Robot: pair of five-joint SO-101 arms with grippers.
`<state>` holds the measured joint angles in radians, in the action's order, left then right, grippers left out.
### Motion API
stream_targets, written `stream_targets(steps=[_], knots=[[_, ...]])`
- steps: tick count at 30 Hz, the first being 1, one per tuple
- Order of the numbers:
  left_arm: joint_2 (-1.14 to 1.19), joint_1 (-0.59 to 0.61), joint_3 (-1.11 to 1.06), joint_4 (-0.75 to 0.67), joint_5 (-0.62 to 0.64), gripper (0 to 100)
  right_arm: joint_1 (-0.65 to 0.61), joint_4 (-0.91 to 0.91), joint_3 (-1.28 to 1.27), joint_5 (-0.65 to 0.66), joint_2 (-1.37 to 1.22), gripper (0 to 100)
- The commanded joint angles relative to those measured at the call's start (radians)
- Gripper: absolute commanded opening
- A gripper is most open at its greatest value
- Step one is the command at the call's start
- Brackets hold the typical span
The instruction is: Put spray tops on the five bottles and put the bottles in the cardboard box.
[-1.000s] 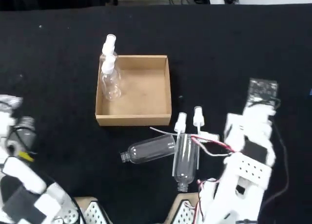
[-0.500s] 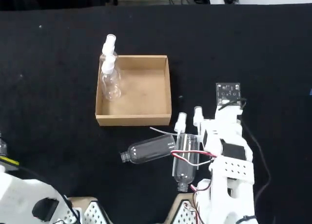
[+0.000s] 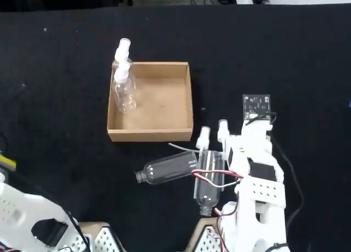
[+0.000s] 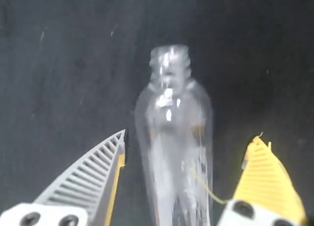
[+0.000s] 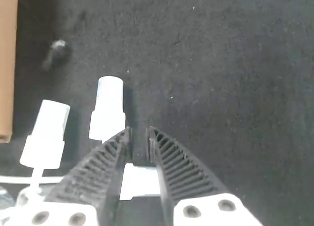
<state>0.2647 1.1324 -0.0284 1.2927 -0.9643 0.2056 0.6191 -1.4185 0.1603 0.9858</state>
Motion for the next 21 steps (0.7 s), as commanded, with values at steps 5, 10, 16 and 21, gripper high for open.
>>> stream_targets(steps=[5, 10, 16, 21], knots=[[0.06, -0.012, 0.054, -0.16, 0.011, 35, -0.018, -0.031, 0.004, 0.0, 0.019, 4.4], [0.075, -0.015, 0.044, -0.15, 0.011, 34, -0.018, -0.031, 0.004, 0.0, 0.019, 4.4], [0.066, -0.024, 0.054, -0.035, 0.009, 6, -0.018, -0.031, 0.004, 0.0, 0.019, 4.4], [0.043, -0.041, 0.065, 0.026, 0.011, 6, -0.018, -0.031, 0.004, 0.0, 0.019, 4.4]])
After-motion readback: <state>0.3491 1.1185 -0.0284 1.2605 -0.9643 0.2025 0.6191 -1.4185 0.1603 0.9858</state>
